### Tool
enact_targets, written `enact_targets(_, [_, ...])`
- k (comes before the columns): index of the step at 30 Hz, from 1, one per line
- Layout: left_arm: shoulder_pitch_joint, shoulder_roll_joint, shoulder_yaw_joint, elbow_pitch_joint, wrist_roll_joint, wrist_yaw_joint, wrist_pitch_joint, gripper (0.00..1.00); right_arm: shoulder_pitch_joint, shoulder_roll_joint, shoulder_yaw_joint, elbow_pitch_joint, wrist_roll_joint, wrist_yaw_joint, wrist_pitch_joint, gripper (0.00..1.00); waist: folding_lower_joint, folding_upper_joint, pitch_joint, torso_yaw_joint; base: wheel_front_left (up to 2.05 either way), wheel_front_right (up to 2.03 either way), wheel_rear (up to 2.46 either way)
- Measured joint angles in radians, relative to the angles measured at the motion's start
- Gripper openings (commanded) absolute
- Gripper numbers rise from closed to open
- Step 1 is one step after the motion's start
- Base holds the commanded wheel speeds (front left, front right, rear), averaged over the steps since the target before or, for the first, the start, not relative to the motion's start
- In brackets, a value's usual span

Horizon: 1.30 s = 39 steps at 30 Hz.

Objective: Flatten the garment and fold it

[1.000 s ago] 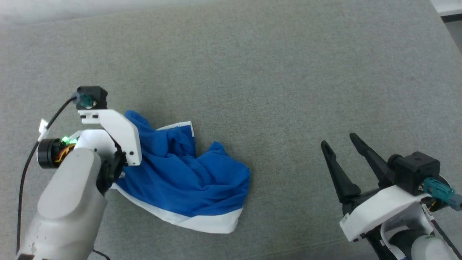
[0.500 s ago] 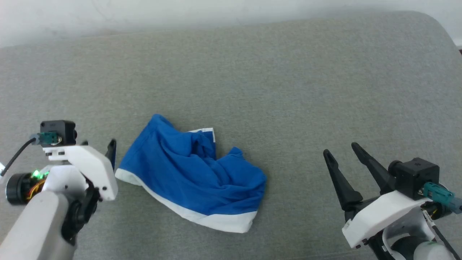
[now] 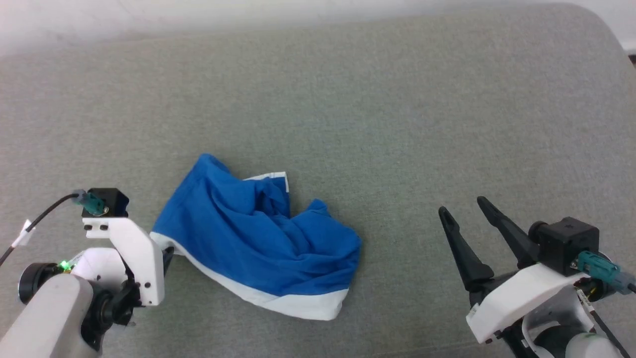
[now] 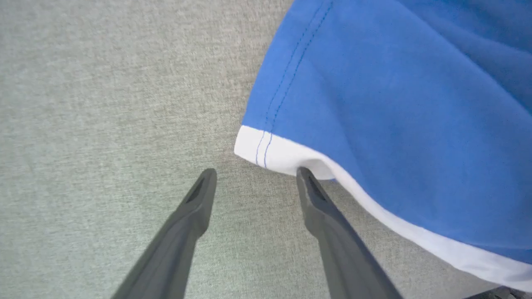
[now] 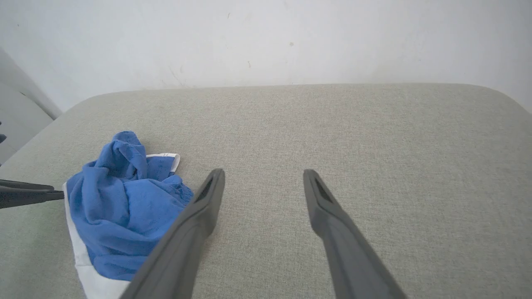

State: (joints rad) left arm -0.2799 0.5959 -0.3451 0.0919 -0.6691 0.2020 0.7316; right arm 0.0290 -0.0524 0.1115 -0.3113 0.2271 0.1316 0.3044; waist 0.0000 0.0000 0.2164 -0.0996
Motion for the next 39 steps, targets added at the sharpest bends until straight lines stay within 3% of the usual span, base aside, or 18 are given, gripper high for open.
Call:
enact_targets(10, [-0.102, -0.012, -0.027, 0.085, 0.002, -0.026, 0.024, 0.97, -0.010, 0.000, 0.001, -0.005, -0.006, 0.000, -0.016, 1.00, -0.0001, 0.0000, 0.064, -0.028, 0.00, 0.00, 0.00])
enact_targets(11, [-0.112, -0.010, -0.035, 0.094, 0.002, -0.027, 0.047, 0.47, -0.011, 0.000, 0.001, -0.004, -0.007, 0.000, -0.016, 1.00, -0.0001, 0.0000, 0.069, -0.031, 0.00, 0.00, 0.00])
enact_targets(12, [-0.122, -0.007, -0.042, 0.096, 0.002, -0.034, 0.070, 0.03, -0.013, 0.000, 0.002, -0.004, -0.007, 0.000, -0.016, 1.00, -0.0002, 0.0000, 0.073, -0.034, 0.00, 0.00, 0.00])
enact_targets(13, [-0.130, -0.006, -0.045, 0.097, 0.001, -0.035, 0.088, 0.00, -0.014, 0.000, 0.002, -0.004, -0.008, 0.000, -0.016, 1.00, -0.0002, 0.0000, 0.076, -0.036, 0.00, 0.00, 0.00])
enact_targets(18, [-0.131, -0.026, -0.049, 0.088, -0.009, -0.014, 0.108, 0.00, -0.014, 0.000, 0.003, 0.003, -0.008, 0.000, -0.013, 1.00, -0.0001, 0.0000, 0.080, -0.038, 0.00, 0.00, 0.00])
enact_targets(25, [-0.045, -0.054, -0.030, 0.027, 0.045, 0.058, -0.077, 0.00, -0.009, -0.004, 0.040, 0.064, -0.016, 0.000, 0.062, 1.00, 0.0002, 0.0000, 0.054, -0.015, 0.00, 0.00, 0.00])
enact_targets(32, [0.050, -0.054, -0.010, -0.099, 0.065, 0.094, -0.183, 0.00, 0.006, -0.043, 0.161, 0.161, 0.048, 0.000, 0.196, 1.00, 0.0001, 0.0000, 0.014, 0.025, 0.00, 0.00, 0.00])
enact_targets(39, [0.098, -0.046, -0.004, -0.182, 0.071, 0.109, -0.198, 0.00, -0.051, -0.044, 0.264, 0.281, 0.119, 0.000, 0.240, 1.00, 0.0000, 0.0000, -0.012, 0.065, 0.00, 0.00, 0.00])
